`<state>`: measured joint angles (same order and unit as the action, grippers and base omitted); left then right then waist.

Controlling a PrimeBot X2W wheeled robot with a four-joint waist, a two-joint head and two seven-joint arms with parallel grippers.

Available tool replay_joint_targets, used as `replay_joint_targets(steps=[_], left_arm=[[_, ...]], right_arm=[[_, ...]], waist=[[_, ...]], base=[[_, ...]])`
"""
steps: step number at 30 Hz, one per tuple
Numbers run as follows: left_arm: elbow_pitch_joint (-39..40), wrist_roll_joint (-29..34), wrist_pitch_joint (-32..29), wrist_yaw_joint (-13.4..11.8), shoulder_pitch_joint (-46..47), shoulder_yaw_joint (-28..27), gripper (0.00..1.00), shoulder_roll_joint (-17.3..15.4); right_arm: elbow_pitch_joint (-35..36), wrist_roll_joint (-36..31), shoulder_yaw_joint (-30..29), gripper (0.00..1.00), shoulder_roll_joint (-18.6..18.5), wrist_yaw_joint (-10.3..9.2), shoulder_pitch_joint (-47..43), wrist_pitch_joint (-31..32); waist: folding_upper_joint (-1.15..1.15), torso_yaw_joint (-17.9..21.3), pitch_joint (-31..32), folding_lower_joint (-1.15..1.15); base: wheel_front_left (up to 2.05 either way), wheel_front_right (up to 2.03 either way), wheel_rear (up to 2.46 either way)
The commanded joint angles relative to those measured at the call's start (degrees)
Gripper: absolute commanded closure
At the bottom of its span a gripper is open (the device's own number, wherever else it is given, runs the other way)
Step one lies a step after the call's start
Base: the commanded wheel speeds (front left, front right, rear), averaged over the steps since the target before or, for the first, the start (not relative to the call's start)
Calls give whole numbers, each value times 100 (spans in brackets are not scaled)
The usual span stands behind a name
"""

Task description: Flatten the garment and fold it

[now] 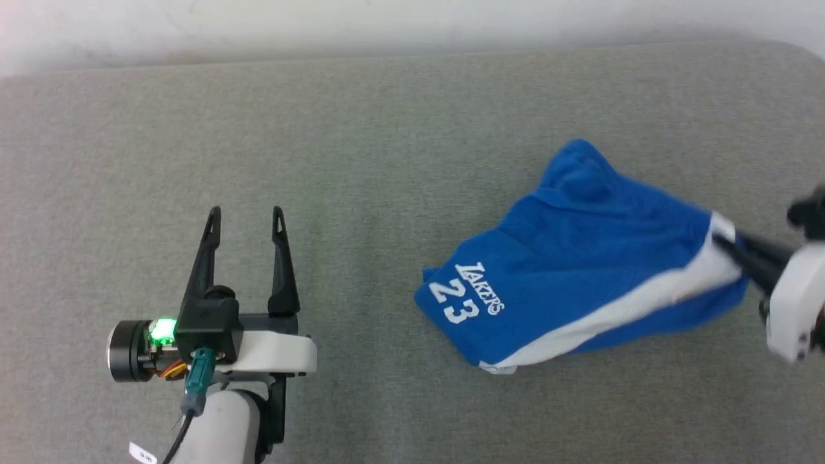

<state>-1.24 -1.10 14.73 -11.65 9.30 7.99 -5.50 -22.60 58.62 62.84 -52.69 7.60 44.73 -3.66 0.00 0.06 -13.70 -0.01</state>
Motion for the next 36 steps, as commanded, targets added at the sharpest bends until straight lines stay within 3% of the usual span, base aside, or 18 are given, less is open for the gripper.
replay_joint_targets(steps=[1, 10, 11, 12, 13, 19, 24, 25, 30, 36], left_arm=[[8, 73, 27, 8, -40, 15, 0, -11], [-108, 57, 27, 43, -82, 101, 0, 2], [-114, 52, 27, 39, -98, 81, 0, -11], [-116, 53, 27, 35, -115, 65, 0, -25], [-118, 56, 27, 37, -127, 54, 0, -42], [-72, 87, 27, 127, -20, 4, 0, -246], [-71, 73, 27, 459, 367, 48, 0, -538], [-71, 73, 27, 459, 367, 48, 0, -538], [-515, 48, 27, 1067, 966, 260, 0, -876], [-1306, -115, -149, 1765, 1822, 714, 0, -1124]], right_arm=[[-79, 85, -47, 100, 46, -11, -376, -29], [-938, 30, -201, 100, 682, -11, -1544, -96], [-968, 13, -304, 88, 738, -11, -1560, -242], [-1002, -60, -407, 28, 770, -11, -1552, -418], [-1025, -164, -508, 0, 787, -11, -1535, -591], [-853, -955, -1644, 0, 916, -11, -1493, -1110], [158, -2270, -3796, 0, 1513, -11, -1921, -1130], [158, -2270, -3796, 0, 1513, -11, -1921, -1130], [1721, -3728, -5682, 0, 2764, -11, -2978, -1132], [3045, -4537, -6489, 0, 3992, -11, -3757, -1133]], waist=[[0, 182, 97, 1], [0, 178, 222, 1], [0, 186, 256, 1], [0, 195, 299, 1], [0, 200, 338, 1], [0, 245, 585, 1], [0, 255, 663, 1], [0, 255, 663, 1], [0, 203, 697, 1], [0, 209, 713, 1]], base=[[0, 0, 0], [0, 0, 0], [0, 0, 0], [0, 0, 0], [0, 0, 0], [0, 0, 0], [0, 0, 0], [0, 0, 0], [0, 0, 0], [0, 0, 0]])
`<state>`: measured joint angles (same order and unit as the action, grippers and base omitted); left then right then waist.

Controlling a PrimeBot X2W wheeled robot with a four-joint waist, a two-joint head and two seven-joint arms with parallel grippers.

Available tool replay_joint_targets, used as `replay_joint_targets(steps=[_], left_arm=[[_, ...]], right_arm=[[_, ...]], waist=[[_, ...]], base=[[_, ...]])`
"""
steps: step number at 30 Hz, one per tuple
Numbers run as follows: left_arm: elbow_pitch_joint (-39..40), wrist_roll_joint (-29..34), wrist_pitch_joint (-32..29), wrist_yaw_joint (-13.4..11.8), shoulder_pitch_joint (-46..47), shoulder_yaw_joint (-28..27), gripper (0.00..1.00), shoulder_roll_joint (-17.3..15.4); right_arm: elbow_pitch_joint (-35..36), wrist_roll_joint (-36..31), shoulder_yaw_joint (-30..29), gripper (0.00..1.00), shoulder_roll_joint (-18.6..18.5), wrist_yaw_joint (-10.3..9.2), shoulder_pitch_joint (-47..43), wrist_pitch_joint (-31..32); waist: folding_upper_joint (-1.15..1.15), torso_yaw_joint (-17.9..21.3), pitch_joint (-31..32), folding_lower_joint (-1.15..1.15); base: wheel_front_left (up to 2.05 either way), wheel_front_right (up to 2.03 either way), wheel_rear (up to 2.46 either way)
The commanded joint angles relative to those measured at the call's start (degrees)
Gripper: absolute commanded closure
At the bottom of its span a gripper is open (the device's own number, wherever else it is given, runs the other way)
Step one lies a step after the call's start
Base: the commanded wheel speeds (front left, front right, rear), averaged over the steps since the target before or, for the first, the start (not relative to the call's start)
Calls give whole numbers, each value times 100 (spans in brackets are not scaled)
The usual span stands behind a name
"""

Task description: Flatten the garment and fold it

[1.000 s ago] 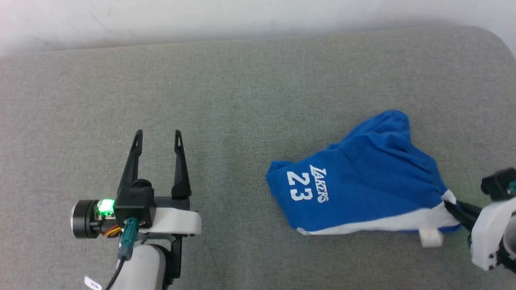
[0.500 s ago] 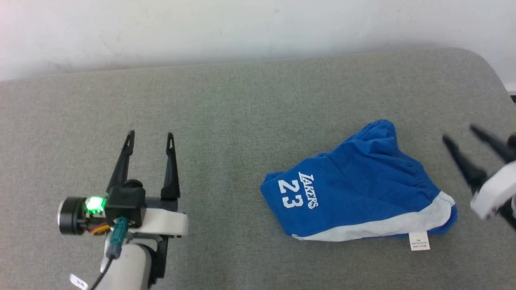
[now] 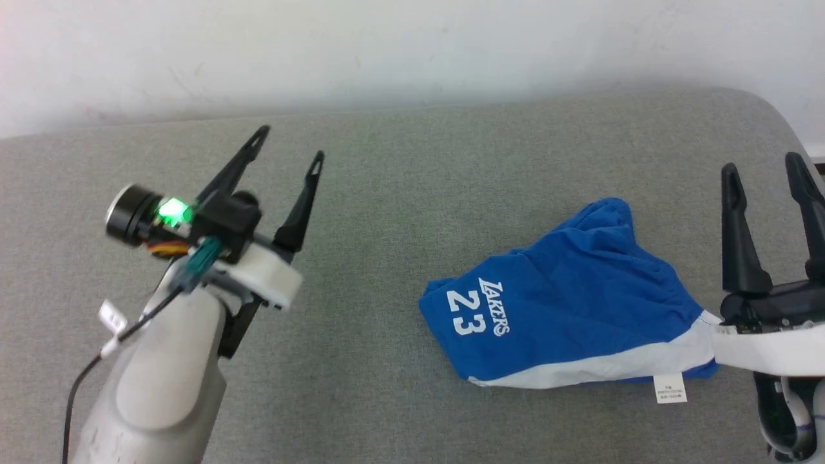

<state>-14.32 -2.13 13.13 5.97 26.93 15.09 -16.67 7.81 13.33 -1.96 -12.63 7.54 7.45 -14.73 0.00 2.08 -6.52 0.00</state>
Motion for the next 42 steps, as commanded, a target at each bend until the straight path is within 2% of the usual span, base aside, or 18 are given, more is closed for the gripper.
replay_joint_targets(steps=[1, 4, 9, 14, 19, 22, 26, 29, 32, 39, 40, 41, 42], left_arm=[[-83, -42, -77, 58, 204, 136, 0, -47], [-360, -222, -530, 140, 618, 739, 0, -181], [-471, -1230, -1375, 149, 1428, 2559, 0, -610], [-375, -2585, -2493, 150, 2243, 4206, 0, -1032], [-93, -4121, -3775, 151, 2914, 5349, 0, -1282], [97, -4647, -4464, 151, 3287, 5688, 0, -1369], [262, -4810, -5236, 151, 3487, 5815, 0, -1371], [430, -4680, -5924, 151, 3239, 5823, 0, -1298], [573, -4391, -6334, 151, 2998, 5824, 0, -1289], [905, -3729, -6648, 151, 2551, 5825, 0, -1477], [996, -3646, -6586, 151, 2530, 5825, 52, -1532], [1058, -3629, -6492, 151, 2522, 5826, 100, -1588], [1117, -3651, -6384, 151, 2530, 5826, 100, -1644]], right_arm=[[128, -55, -80, 0, 122, -5, -89, -26], [482, -276, -218, 0, 493, -5, -274, -26], [763, -530, -201, 0, 802, -5, -503, -27], [873, -583, -130, 0, 919, -5, -507, -27], [867, -622, -58, 0, 959, -5, -419, -27], [836, -633, -51, 0, 968, -5, -367, -27], [801, -577, 12, 0, 972, -5, -253, -27], [752, -544, 73, 0, 973, -5, -158, -27], [696, -499, 97, 0, 974, -5, -51, -27], [610, -489, 155, 0, 974, -5, 115, -27], [607, -496, 146, 0, 974, -5, 109, -27], [603, -496, 135, 0, 974, -5, 95, -27], [600, -499, 124, 0, 974, -5, 79, -27]], waist=[[0, 18, -13, 0], [0, 49, -44, 0], [0, 164, -151, 0], [0, 372, -302, 0], [0, 618, -505, 0], [0, 749, -638, 0], [0, 927, -865, 0], [0, 1073, -1055, 0], [0, 1196, -1238, 0], [0, 1323, -1437, 0], [0, 1299, -1420, 0], [0, 1264, -1391, 0], [0, 1224, -1349, 0]], base=[[0, 0, 0], [0, 0, 0], [0, 0, 0], [0, 0, 0], [0, 0, 0], [0, 0, 0], [0, 0, 0], [0, 0, 0], [0, 0, 0], [0, 0, 0], [0, 0, 0], [0, 0, 0], [0, 0, 0]])
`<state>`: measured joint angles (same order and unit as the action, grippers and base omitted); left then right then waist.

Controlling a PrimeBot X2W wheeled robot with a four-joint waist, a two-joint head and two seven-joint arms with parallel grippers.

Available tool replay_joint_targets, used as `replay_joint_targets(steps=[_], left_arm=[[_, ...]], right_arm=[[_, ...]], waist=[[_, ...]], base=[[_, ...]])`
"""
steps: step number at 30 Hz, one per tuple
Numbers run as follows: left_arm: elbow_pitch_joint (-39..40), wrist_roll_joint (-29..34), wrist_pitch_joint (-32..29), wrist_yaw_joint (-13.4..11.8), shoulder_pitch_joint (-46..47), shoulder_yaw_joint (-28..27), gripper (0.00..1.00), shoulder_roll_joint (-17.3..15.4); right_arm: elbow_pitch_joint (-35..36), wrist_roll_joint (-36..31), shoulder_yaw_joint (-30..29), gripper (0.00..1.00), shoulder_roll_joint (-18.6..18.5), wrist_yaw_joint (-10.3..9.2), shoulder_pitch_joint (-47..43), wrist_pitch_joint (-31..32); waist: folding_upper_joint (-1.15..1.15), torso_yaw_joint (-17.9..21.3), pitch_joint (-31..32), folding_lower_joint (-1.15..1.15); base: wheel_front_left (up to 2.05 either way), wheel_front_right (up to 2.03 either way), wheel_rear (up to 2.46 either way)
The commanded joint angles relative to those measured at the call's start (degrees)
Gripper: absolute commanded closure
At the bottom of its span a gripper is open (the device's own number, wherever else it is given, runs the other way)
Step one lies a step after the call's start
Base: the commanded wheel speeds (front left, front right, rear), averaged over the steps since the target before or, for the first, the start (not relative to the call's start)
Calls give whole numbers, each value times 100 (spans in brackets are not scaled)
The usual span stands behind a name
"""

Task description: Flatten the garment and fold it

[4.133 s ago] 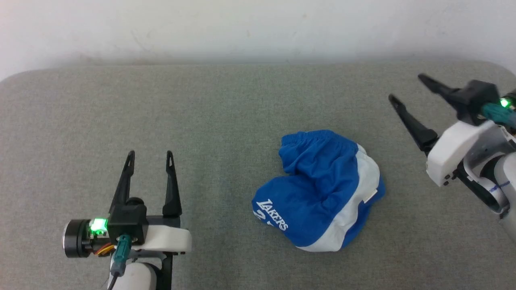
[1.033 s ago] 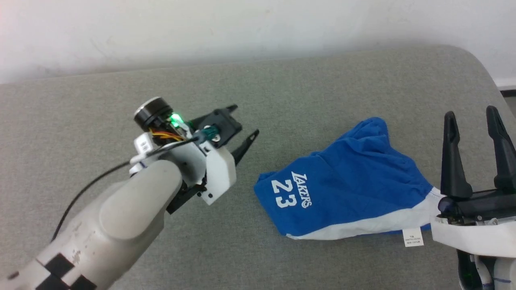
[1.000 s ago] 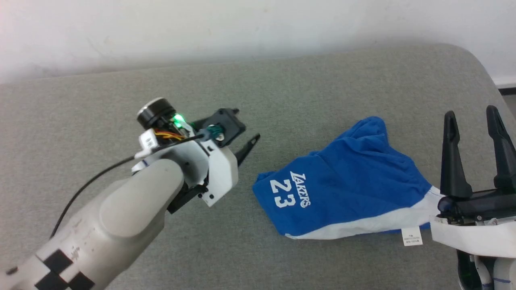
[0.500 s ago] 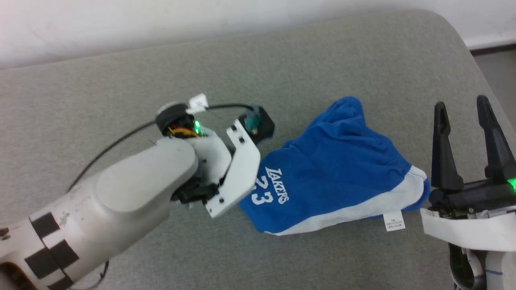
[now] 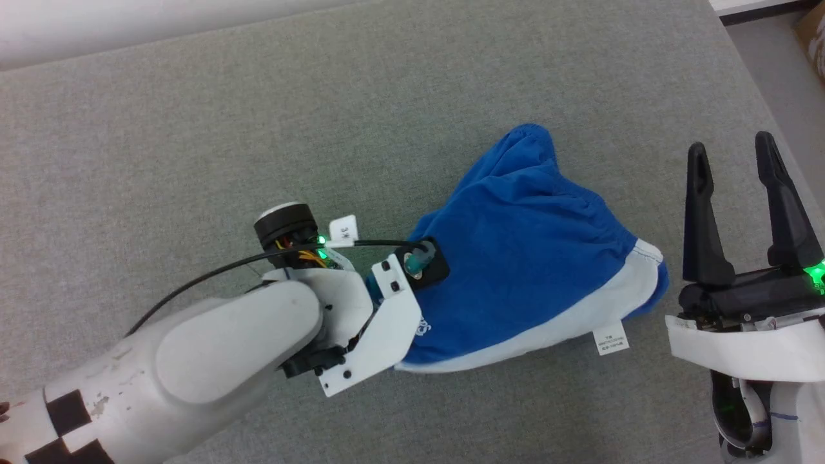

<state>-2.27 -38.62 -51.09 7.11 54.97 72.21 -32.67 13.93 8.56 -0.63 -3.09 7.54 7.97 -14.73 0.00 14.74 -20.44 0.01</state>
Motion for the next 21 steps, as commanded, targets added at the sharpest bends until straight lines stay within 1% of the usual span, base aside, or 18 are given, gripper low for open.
replay_joint_targets(steps=[1, 4, 7, 12, 15, 18, 21], left_arm=[[-41, -33, 181, 37, -234, 114, 100, -105], [41, -188, 646, 37, -6, 114, 100, -321], [-30, -434, 1041, 37, 255, 114, 100, -616], [-333, -682, 1262, 37, 493, 114, 100, -1253], [-745, -806, 1424, 37, 569, 113, 100, -1574], [-1282, -765, 1610, 15, 608, 78, 100, -1736], [-1880, -655, 1734, -30, 528, 80, 100, -1763]], right_arm=[[-16, -26, -20, 0, 21, -5, 3, -27], [-26, -46, -46, 0, 21, -5, -91, -27], [-22, -86, -68, 0, 21, -5, -182, -27], [-2, -192, -46, 0, 21, -5, -259, -27], [-3, -218, -46, 0, 21, -5, -271, -27], [-35, -238, -48, 0, 21, -5, -294, -27], [-135, -253, -33, 0, 21, -5, -325, -27]], waist=[[0, -95, 96, -1], [0, -289, 269, -1], [0, -491, 438, -1], [0, -715, 567, -1], [0, -774, 579, -1], [0, -789, 557, -1], [0, -768, 520, -1]], base=[[0, 0, 0], [0, 0, 0], [0, 0, 0], [0, 0, 0], [0, 0, 0], [0, 0, 0], [0, 0, 0]])
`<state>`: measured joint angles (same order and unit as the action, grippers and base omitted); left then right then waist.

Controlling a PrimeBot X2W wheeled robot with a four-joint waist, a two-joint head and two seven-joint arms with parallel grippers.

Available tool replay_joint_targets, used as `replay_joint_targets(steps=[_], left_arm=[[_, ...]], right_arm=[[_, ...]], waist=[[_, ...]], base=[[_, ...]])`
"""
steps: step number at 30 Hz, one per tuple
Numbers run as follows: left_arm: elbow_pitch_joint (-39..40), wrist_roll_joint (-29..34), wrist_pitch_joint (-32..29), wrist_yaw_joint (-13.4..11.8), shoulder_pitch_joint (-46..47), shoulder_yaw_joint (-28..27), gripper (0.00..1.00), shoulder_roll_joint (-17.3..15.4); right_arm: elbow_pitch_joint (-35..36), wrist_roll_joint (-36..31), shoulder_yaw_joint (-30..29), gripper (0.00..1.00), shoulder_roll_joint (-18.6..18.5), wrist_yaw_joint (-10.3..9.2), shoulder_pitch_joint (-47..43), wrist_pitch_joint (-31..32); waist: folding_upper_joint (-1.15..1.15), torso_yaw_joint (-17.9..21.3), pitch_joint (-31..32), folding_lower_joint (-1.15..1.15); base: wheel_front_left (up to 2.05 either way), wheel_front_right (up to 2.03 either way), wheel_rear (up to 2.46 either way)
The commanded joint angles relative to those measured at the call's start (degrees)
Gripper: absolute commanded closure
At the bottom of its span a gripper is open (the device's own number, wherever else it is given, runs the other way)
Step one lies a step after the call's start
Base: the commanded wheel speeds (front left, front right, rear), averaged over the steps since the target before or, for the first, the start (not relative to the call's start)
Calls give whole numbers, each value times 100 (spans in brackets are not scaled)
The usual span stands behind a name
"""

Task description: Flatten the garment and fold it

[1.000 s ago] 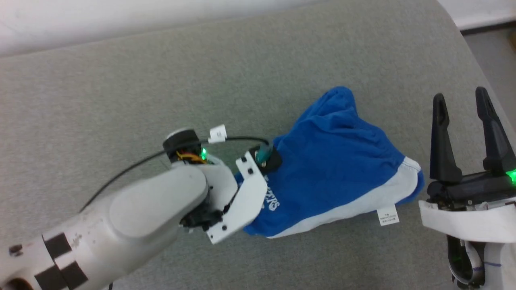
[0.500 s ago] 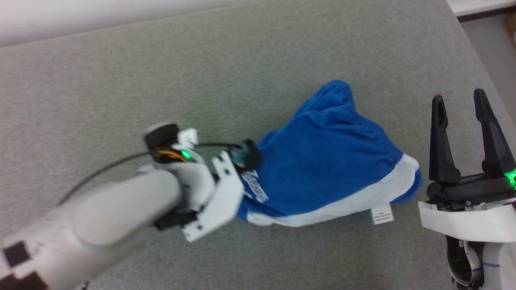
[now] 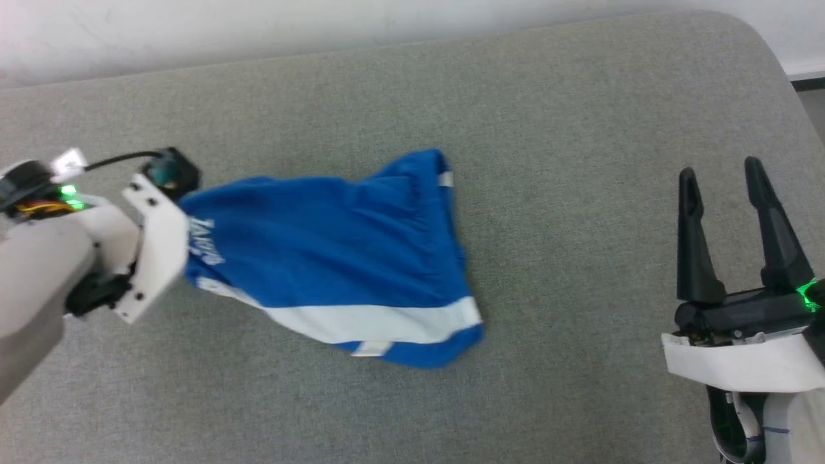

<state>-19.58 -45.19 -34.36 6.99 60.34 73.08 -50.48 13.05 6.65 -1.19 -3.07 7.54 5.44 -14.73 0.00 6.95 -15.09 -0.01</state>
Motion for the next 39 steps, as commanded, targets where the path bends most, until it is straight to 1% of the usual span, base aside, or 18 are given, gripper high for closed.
replay_joint_targets(steps=[1, 3, 4, 5, 6, 8, 10, 12, 15, 16, 19, 22, 24, 27, 29, 32, 35, 39], left_arm=[[-367, -75, 127, -26, -84, -24, 100, 60], [-670, -212, 281, -109, -240, -68, 100, 232], [-782, -256, 417, -138, -299, -101, 83, 321], [-782, -256, 417, -138, -299, -101, 83, 321], [-859, -282, 619, -161, -340, -151, 0, 416], [-967, -334, 1106, -244, -403, -297, 0, 600], [-985, -380, 1472, -252, -473, -389, 0, 723], [-907, -379, 1833, -294, -513, -482, 0, 784], [-716, -198, 2465, -538, -575, -601, 0, 757], [-639, -123, 2676, -650, -617, -631, 0, 736], [-392, -59, 3392, -1139, -849, -854, 0, 721], [-184, 58, 4202, -1715, -1147, -1074, 0, 723], [-49, 80, 4684, -2131, -1395, -1272, 0, 796], [212, 238, 4915, -2765, -1804, -1650, 0, 917], [603, 556, 4930, -3211, -2100, -2106, 0, 1040], [1147, 1142, 4933, -3687, -2732, -2795, 0, 1226], [1573, 1679, 4934, -3914, -3348, -3395, 0, 1487], [1969, 2306, 4935, -3984, -4009, -4079, 0, 1881]], right_arm=[[-78, -64, 34, 0, 19, -5, -72, -27], [-132, -74, 47, 0, 19, -5, -88, -27], [-156, -73, 40, 0, 19, -5, -106, -27], [-156, -73, 40, 0, 19, -5, -106, -27], [-178, -73, 26, 0, 19, -5, -128, -27], [-213, -100, 12, 0, 19, -5, -158, -27], [-217, -184, 27, 0, 11, -5, -163, -27], [-208, -242, 57, 0, -92, -5, -144, -27], [-167, -268, 91, 0, -310, -5, -18, -27], [-158, -281, 103, 0, -401, -5, 47, -27], [-164, -285, 157, 0, -688, -5, 320, -27], [-271, -280, 286, 0, -1014, -5, 647, -27], [-413, -276, 425, 0, -1241, -5, 876, -27], [-809, -186, 736, 0, -1611, -5, 1268, -27], [-1162, -68, 1033, 0, -1874, -5, 1565, -27], [-1691, 193, 1582, 0, -2255, -5, 2107, 190], [-2132, 712, 2332, 0, -2635, -5, 2695, 906], [-2450, 1588, 3567, 0, -3098, -5, 3592, 2066]], waist=[[0, 22, -23, 1], [0, 23, -3, 1], [0, 13, 20, 1], [0, 13, 20, 1], [0, -6, 53, 1], [0, -63, 147, 1], [0, -136, 279, 1], [0, -236, 415, 1], [0, -386, 581, 1], [0, -439, 622, 1], [0, -607, 720, 1], [0, -771, 795, 1], [0, -873, 828, 1], [0, -1004, 860, 1], [0, -1088, 858, 1], [0, -1196, 814, 1], [0, -1295, 742, 1], [0, -1373, 558, 1]], base=[[0, 0, 0], [0, 0, 0], [0, 0, 0], [0, 0, 0], [0, 0, 0], [0, 0, 0], [0, 0, 0], [0, 0, 0], [0, 0, 0], [0, 0, 0], [0, 0, 0], [0, 0, 0], [0, 0, 0], [0, 0, 0], [0, 0, 0], [0, 0, 0], [0, 0, 0], [0, 0, 0]])
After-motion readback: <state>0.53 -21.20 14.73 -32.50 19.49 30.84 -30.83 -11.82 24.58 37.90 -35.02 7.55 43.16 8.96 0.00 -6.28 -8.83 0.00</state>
